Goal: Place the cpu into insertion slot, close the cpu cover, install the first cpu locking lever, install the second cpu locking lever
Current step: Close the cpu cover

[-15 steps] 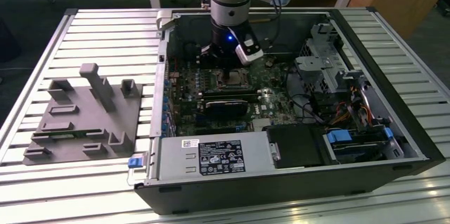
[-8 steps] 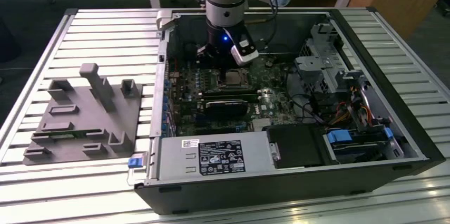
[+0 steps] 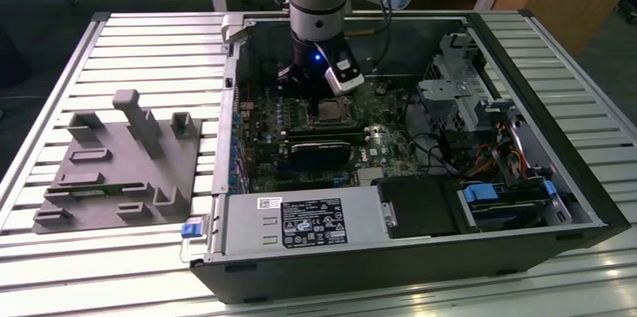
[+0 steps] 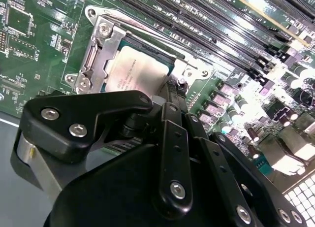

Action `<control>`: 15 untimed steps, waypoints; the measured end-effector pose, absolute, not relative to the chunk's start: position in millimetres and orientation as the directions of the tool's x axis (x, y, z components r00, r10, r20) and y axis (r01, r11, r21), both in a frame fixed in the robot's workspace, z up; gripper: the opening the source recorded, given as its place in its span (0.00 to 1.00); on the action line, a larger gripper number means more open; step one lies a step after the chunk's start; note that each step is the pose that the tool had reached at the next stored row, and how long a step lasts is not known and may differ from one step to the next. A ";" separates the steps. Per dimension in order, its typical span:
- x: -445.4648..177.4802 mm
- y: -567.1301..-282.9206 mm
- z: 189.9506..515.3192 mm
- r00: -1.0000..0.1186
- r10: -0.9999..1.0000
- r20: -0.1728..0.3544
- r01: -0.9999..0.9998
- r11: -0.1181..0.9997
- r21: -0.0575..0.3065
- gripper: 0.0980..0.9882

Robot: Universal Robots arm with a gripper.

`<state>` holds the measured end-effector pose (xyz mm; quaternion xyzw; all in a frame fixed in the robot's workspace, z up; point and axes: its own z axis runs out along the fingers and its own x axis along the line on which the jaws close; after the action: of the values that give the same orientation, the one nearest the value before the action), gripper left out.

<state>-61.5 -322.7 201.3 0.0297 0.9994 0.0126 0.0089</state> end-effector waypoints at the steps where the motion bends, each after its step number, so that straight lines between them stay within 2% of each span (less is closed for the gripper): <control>1: -61.6 -322.7 200.8 -0.998 0.060 -0.017 0.059 0.998 0.026 0.01; 15: -62.0 -322.8 197.6 -0.998 0.060 -0.017 0.059 0.998 0.026 0.01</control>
<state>-62.0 -322.8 197.6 0.0297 0.9994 0.0126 0.0089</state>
